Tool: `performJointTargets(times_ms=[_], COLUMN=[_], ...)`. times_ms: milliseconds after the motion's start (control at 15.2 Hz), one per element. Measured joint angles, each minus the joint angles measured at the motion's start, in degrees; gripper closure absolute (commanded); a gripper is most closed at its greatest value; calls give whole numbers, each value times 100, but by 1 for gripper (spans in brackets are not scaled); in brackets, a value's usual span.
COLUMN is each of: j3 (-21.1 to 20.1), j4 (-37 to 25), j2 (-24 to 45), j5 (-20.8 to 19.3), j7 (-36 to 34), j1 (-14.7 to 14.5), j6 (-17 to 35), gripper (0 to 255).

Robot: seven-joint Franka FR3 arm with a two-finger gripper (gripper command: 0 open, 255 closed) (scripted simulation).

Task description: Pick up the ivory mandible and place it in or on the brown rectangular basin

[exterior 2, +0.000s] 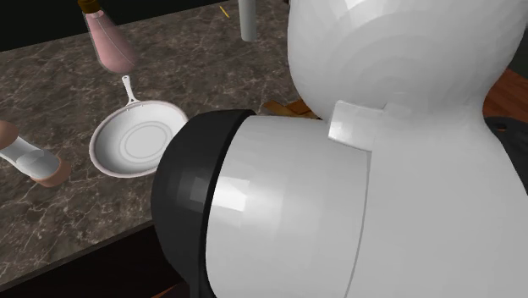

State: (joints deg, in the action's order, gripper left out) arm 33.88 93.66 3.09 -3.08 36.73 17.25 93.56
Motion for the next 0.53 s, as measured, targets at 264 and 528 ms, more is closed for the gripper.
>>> performJointTargets(times_ms=[264, 528], j3=[-10, -7], j4=[361, 660], j2=[-53, -53], j5=[-30, -33], j7=[-44, -54], j1=[-15, -11], j6=[314, 614], gripper=[255, 255])
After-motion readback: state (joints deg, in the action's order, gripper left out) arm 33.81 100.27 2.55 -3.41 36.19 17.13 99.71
